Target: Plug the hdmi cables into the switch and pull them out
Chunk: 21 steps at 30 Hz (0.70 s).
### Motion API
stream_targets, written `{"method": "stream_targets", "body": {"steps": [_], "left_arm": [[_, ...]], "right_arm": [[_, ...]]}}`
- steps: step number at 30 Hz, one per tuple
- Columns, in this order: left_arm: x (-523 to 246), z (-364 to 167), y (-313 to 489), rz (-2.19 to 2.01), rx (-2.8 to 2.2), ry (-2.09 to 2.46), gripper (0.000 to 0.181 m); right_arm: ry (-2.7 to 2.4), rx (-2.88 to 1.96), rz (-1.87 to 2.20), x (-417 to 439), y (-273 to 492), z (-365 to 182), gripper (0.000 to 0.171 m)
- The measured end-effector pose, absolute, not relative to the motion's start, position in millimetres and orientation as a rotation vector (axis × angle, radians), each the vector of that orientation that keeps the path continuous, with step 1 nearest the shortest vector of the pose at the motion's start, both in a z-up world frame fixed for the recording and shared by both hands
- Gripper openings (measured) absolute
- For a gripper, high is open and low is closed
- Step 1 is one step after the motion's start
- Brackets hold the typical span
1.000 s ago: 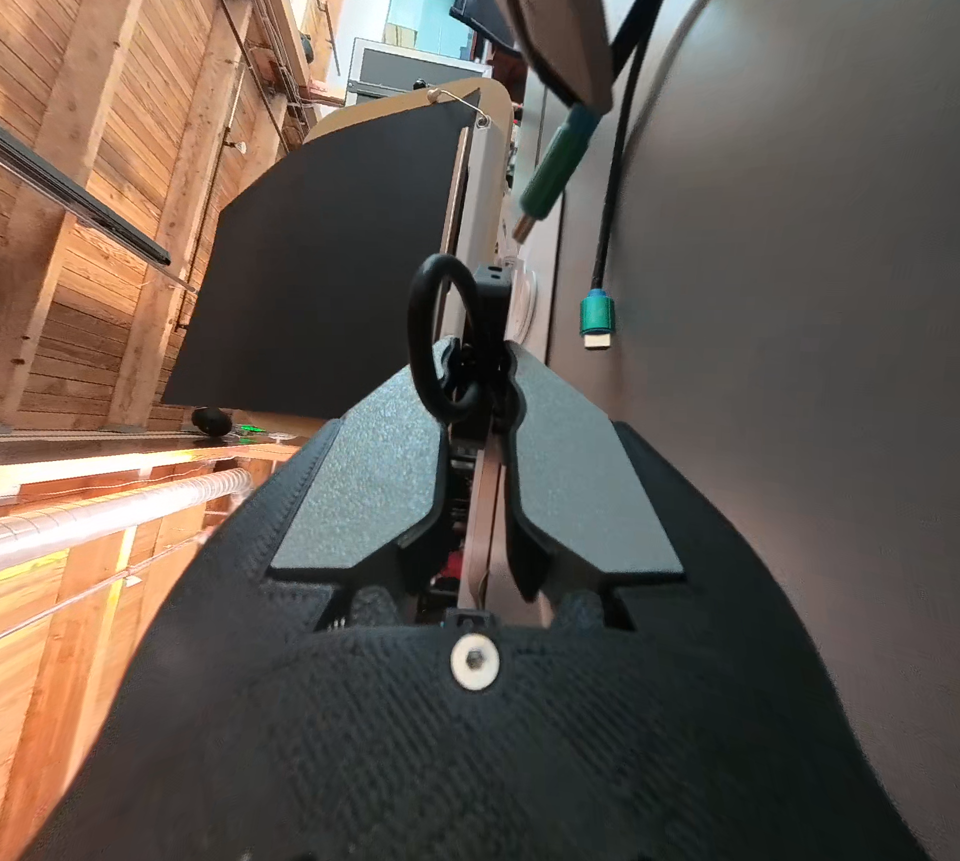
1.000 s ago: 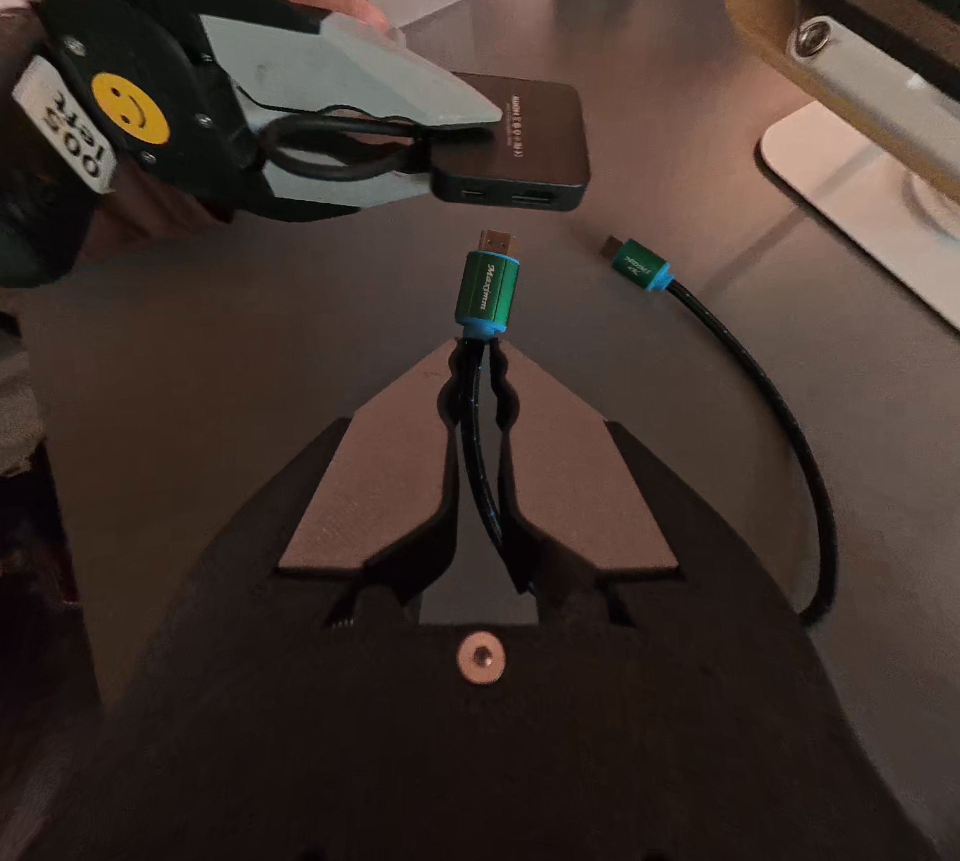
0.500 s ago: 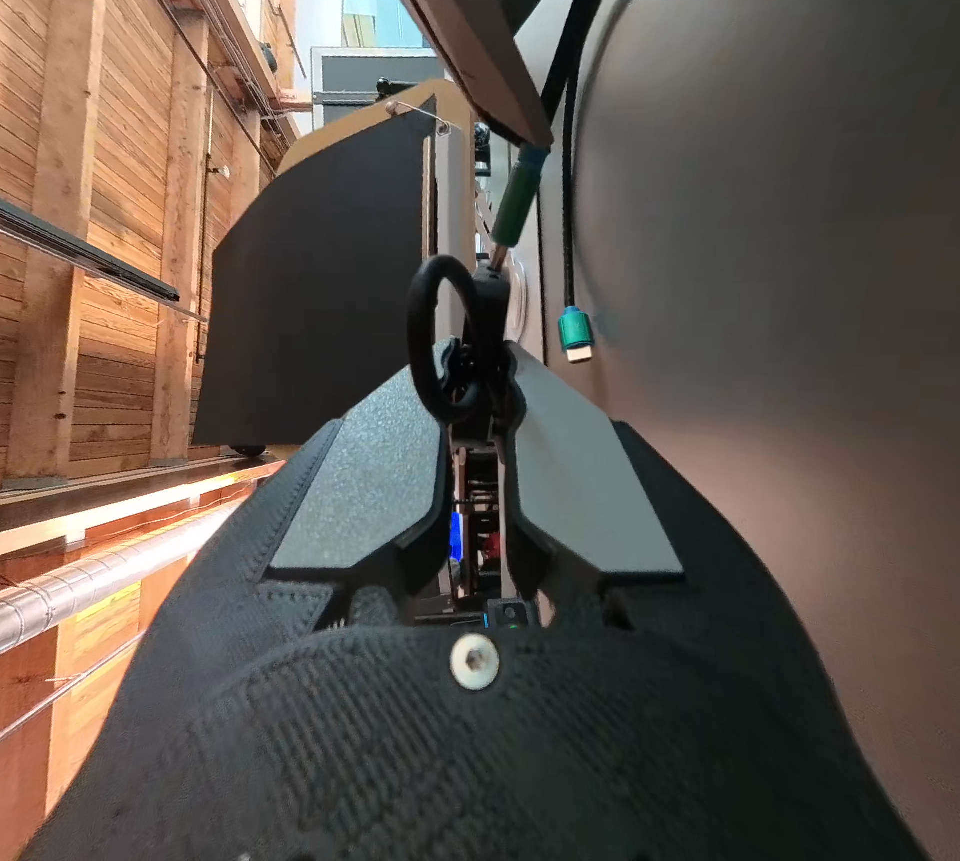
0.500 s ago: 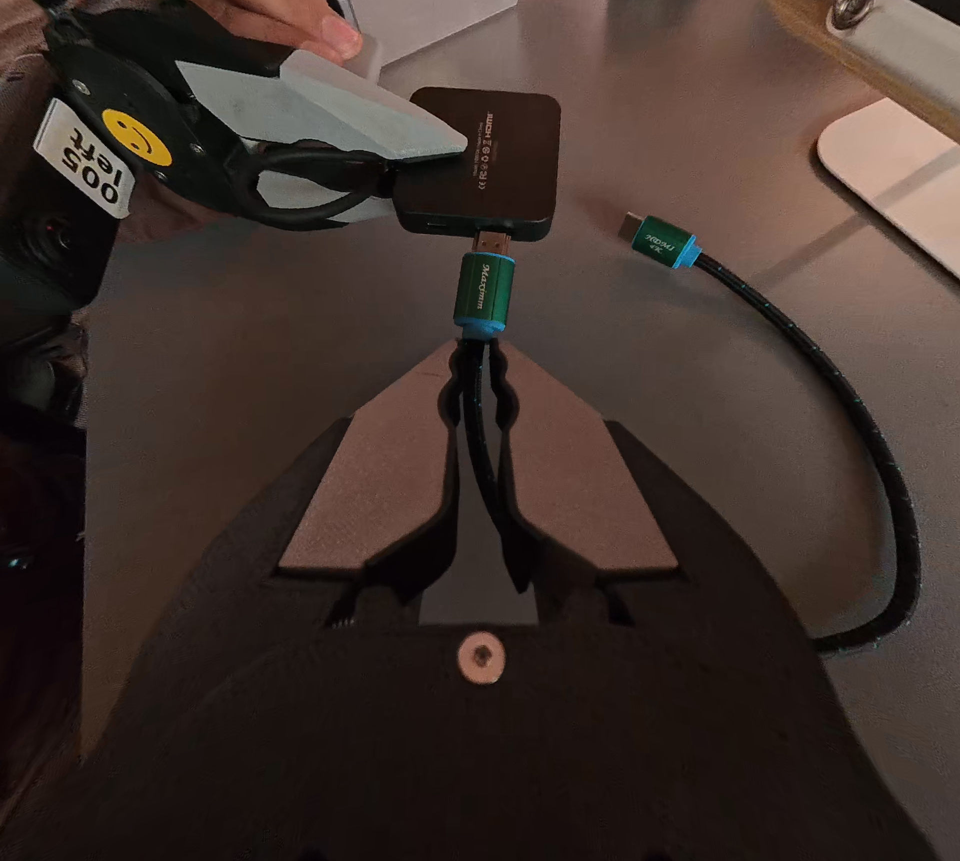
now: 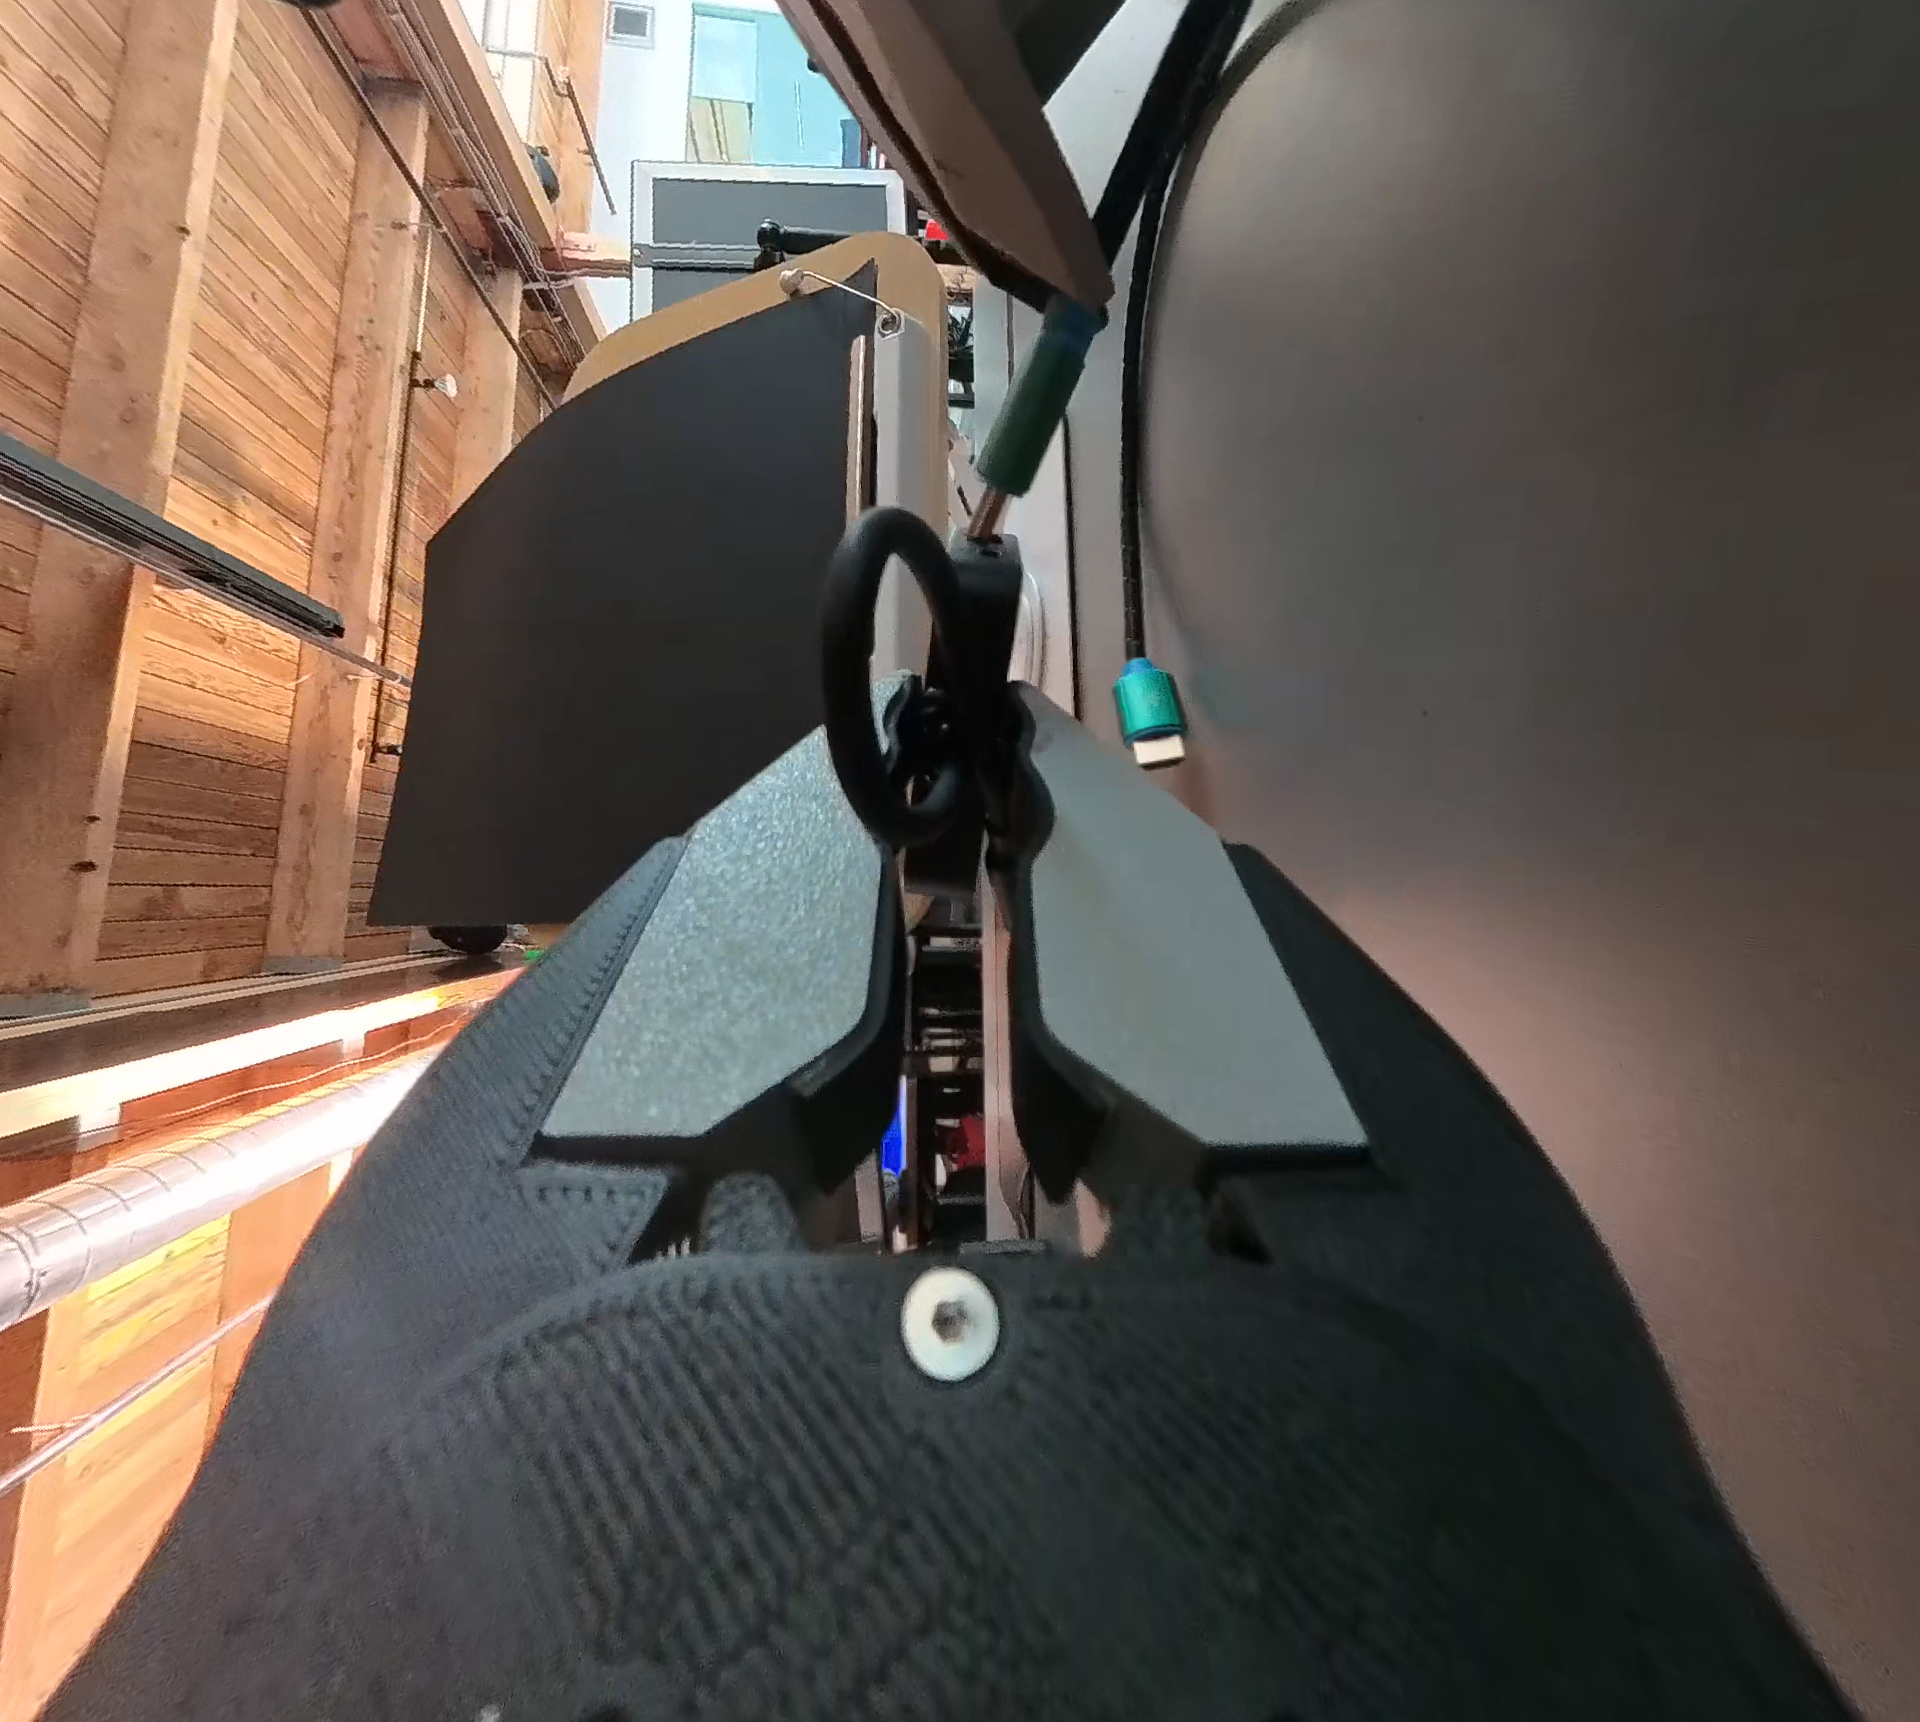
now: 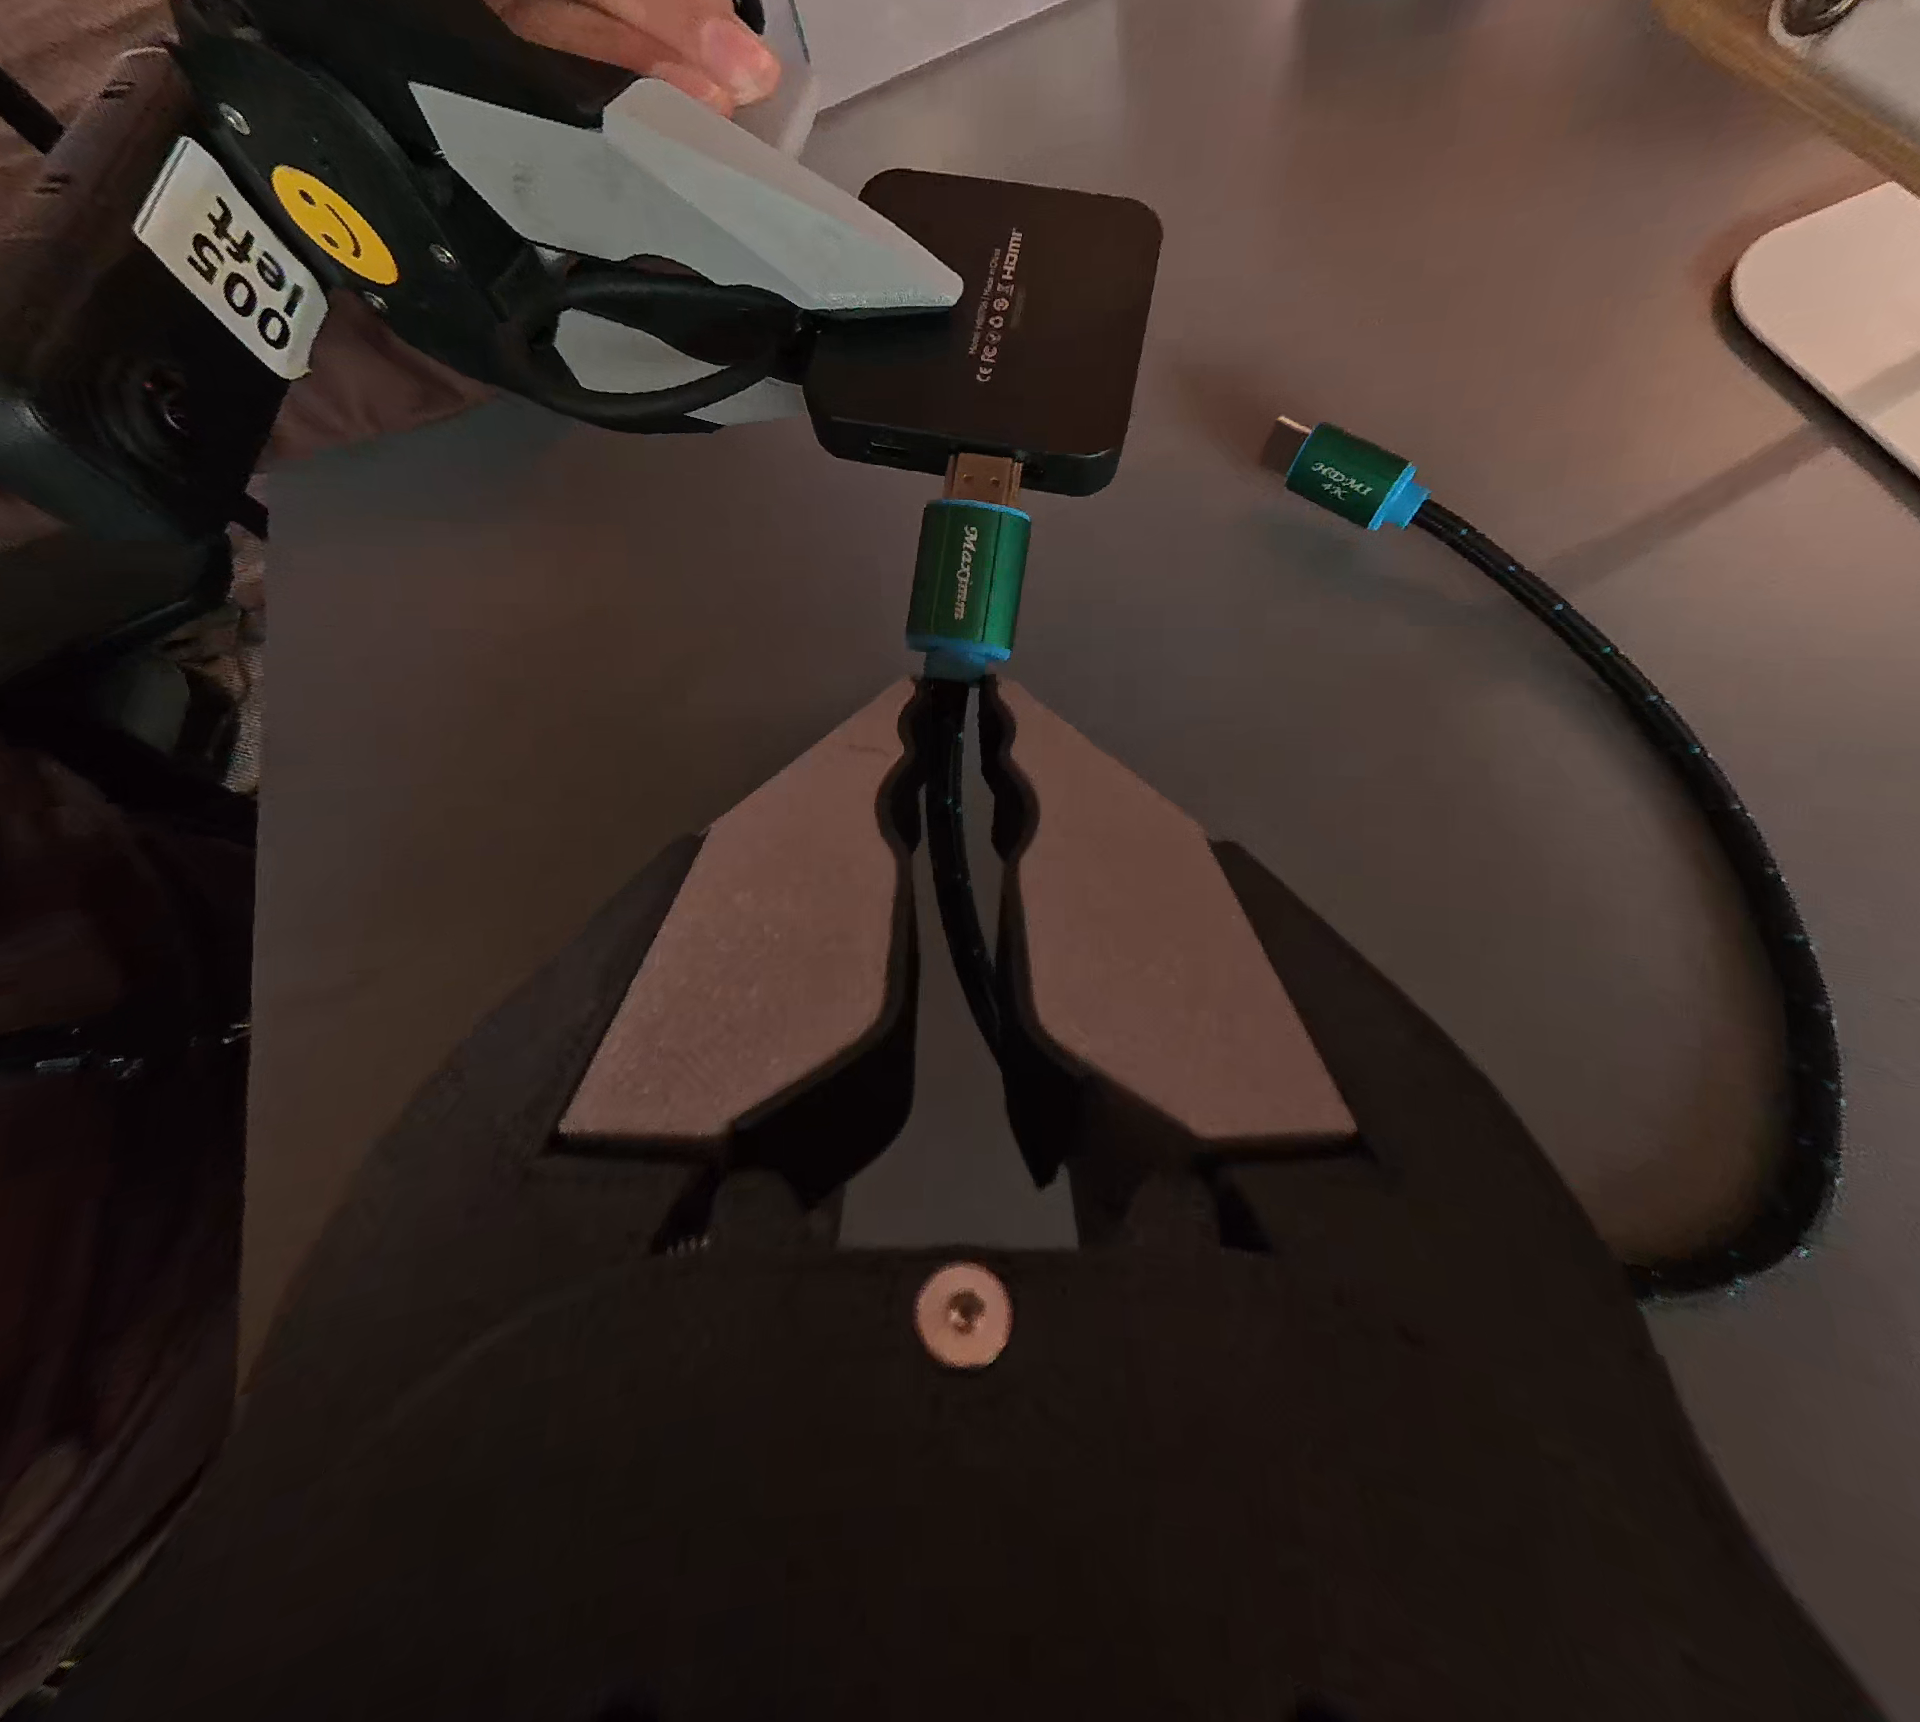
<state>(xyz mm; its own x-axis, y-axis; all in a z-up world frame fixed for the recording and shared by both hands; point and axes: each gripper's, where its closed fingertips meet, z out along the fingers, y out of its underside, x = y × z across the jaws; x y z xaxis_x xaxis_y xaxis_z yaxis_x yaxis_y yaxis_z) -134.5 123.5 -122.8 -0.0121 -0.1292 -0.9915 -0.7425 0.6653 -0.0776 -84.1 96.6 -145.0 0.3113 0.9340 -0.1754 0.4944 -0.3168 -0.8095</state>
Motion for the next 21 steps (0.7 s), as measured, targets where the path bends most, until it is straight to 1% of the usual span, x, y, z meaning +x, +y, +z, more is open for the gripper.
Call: {"method": "stream_targets", "body": {"steps": [21], "left_arm": [[-129.7,-123.2,119.2,0.578,-0.714,1.541,0.013]], "right_arm": [[-1.278,-1.942,0.833,-81.2,96.4,-146.5,0.005]]}}
